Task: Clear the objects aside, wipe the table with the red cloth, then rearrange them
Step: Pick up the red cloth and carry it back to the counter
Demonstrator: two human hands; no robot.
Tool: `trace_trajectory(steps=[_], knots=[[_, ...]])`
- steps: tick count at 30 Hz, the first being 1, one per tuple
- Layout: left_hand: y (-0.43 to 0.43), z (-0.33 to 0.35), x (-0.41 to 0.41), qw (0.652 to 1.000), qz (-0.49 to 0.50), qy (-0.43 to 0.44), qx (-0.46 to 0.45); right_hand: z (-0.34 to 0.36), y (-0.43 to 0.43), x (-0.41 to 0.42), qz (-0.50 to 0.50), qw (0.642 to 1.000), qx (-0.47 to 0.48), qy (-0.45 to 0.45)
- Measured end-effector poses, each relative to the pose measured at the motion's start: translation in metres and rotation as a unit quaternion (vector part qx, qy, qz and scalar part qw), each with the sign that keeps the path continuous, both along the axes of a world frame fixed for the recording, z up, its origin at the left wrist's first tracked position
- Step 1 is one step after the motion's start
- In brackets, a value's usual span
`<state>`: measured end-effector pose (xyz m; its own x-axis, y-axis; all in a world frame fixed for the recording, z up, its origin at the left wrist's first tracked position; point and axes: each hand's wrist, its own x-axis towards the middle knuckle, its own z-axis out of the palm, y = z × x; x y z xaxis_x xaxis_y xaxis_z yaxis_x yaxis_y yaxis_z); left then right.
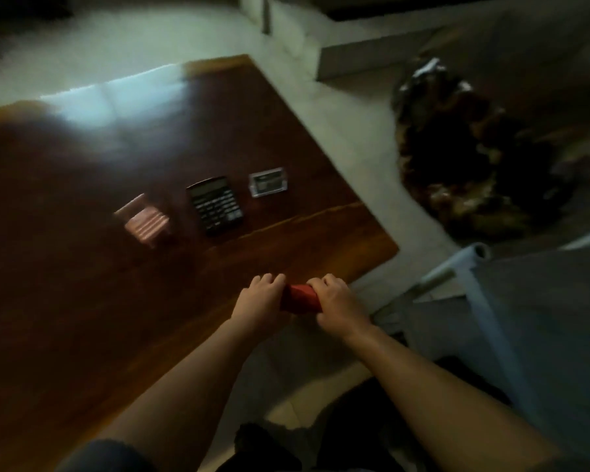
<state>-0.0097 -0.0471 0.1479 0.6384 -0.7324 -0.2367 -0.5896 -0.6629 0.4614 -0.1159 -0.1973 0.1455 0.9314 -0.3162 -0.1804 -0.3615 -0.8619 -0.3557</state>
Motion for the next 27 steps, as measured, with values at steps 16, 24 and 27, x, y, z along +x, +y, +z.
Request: trace_trajectory(steps=[16,24,27], knots=[[-0.404,0.102,-0.127,0.95,-0.286,-0.086,-0.09,0.097,-0.325,-0.195,-0.283,0.952,-0.022,-0.115],[-0.551,0.111,-0.229,0.889,-0.442,-0.109,-0.038,0.101,-0.403,-0.304,-0.459,0.884,-0.022,-0.089],[-0.591,0.099,-0.254,0.864,-0.49,-0.108,-0.035,0.088,-0.42,-0.324,-0.52,0.847,-0.017,-0.104]])
